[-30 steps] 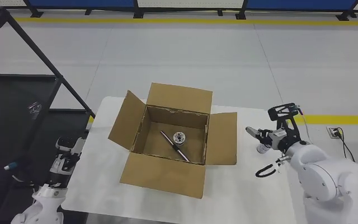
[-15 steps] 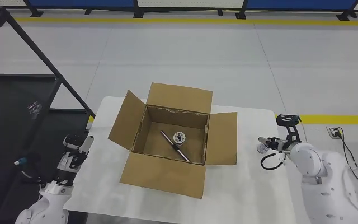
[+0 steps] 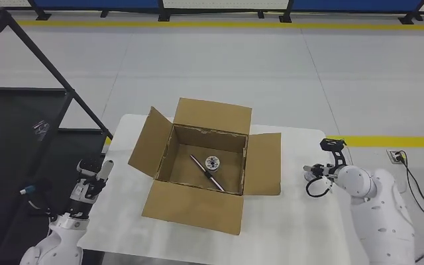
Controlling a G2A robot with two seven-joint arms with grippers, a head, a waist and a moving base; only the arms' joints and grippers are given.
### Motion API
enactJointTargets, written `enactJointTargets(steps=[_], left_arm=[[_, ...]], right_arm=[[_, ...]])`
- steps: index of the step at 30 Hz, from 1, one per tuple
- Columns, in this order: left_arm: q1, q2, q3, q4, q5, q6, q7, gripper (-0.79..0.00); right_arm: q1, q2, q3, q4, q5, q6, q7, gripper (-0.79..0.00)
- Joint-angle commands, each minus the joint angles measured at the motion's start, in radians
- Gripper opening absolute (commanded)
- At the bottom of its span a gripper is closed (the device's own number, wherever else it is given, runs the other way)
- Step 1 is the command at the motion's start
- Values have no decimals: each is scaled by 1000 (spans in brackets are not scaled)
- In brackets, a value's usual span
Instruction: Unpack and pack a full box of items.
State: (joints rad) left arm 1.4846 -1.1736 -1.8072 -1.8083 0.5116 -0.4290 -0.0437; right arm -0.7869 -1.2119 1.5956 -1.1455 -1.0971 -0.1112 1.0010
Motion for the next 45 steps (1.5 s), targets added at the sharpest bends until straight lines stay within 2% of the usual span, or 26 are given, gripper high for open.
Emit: enactJointTargets(steps=[1,5,8,11,17,21,25,32,36,42,43,44,45], left_arm=[[-1,0,-1,2,0,-1,0,0],[-5,0,-1,9,-2,-1,-1,0],[-8,1,-2,13,-3,0,-1,0],[-11,1,-2,17,-7,-1,-1,0],[-15,1,3,21,-12,-10,1,0],[-7,0,-3,28,-30,-13,17,0],[8,-1,-23,35,-47,-13,31,0],[27,0,-58,35,-68,-15,39,0],[26,1,-63,33,-67,-15,31,0],[16,1,-48,28,-55,-19,14,0],[15,1,-46,28,-55,-20,13,0],[14,1,-46,28,-56,-21,12,0],[13,1,-46,29,-56,-21,12,0]], right_arm=[[6,1,-2,5,5,-2,-2,-785],[16,5,-17,-9,-5,0,7,-785],[8,7,-23,-75,-12,12,1,-785],[-22,9,-31,-237,-18,32,1,-785],[-107,5,-102,-685,-23,54,-7,-785],[-53,-7,-255,-766,-47,28,6,-785],[78,-32,-436,-647,-2,-32,36,-785],[274,-100,-703,-290,82,-51,58,-785],[338,-133,-779,-141,127,-68,47,-785],[386,-170,-855,-17,117,-53,29,-785],[390,-175,-865,0,120,-55,27,-708],[395,-180,-874,16,121,-60,23,-560],[399,-185,-882,31,123,-67,17,-526]])
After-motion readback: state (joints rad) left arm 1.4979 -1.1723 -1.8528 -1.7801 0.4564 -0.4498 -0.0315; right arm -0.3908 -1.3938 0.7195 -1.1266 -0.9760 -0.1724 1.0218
